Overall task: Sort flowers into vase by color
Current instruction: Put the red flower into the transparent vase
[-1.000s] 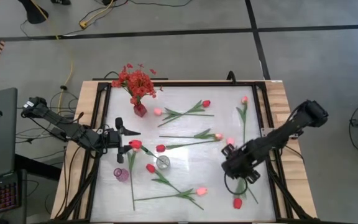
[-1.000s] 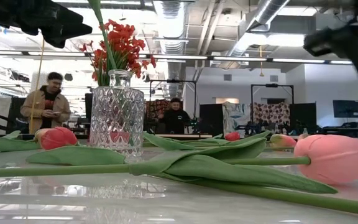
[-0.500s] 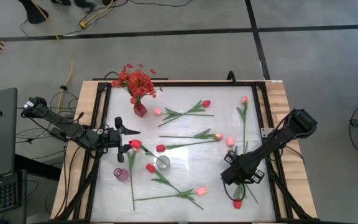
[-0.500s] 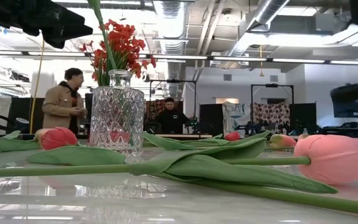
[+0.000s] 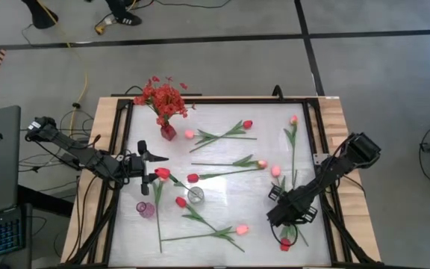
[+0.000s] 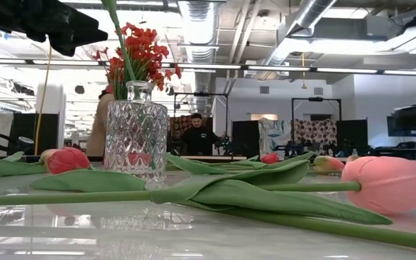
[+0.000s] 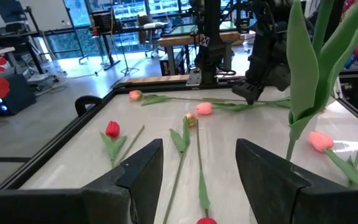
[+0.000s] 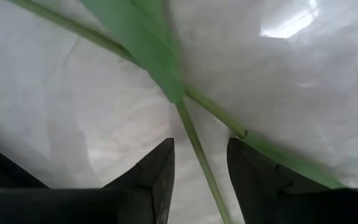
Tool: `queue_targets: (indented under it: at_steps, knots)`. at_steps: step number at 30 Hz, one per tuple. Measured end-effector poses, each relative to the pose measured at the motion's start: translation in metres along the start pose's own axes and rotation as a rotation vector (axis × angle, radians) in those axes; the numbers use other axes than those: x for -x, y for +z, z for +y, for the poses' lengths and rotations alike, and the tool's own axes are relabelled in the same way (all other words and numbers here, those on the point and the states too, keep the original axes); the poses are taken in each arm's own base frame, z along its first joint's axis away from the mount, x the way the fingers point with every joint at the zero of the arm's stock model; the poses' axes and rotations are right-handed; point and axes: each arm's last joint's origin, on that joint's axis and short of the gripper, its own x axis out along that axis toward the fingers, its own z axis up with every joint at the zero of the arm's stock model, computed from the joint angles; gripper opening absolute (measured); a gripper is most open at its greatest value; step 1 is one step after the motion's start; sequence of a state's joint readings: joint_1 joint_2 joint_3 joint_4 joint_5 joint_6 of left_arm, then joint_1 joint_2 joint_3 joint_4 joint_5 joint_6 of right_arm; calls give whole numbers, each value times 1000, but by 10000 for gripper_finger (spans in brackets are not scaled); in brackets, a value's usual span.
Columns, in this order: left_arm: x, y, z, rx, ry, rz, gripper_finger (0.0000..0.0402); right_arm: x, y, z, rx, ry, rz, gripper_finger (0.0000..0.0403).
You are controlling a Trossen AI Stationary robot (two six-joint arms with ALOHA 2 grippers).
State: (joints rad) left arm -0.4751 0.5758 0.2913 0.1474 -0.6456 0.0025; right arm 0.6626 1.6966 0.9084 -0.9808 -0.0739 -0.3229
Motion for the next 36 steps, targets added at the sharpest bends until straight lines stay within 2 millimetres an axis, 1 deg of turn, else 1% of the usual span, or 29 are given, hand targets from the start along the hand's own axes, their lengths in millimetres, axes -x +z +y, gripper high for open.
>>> queue_targets:
  at_steps: [4,6,8,10,14,15,17,21,26,29,31,33,36]
  knots:
    - [0,0,0,-1,1,2,190,-7,7,8,51,-29,30,167]
    - [0,0,0,-2,2,2,190,-9,9,12,71,-66,40,153]
    - [0,0,0,-2,2,2,190,-8,10,15,85,-87,44,128]
    - [0,0,0,-1,1,1,190,-6,11,16,80,-92,35,93]
    - [0,0,0,4,-2,0,190,1,11,16,5,-86,13,22]
    - [0,0,0,6,-2,-1,190,3,11,17,-1,-85,10,16]
    - [0,0,0,6,-2,-1,190,10,11,18,-7,-83,-7,20]
    - [0,0,0,7,5,-1,190,32,9,16,-67,-93,-73,27]
    - [0,0,0,6,15,-1,190,69,0,2,-244,-118,-198,17]
    - [0,1,1,5,19,-6,190,93,-5,-14,-353,-183,-359,18]
    - [0,1,1,6,21,-8,190,108,-8,-26,-400,-245,-500,21]
    - [0,1,1,6,21,-8,190,125,-12,-39,-426,-316,-656,21]
    - [0,1,1,11,21,-7,190,153,-19,-58,-421,-448,-892,20]
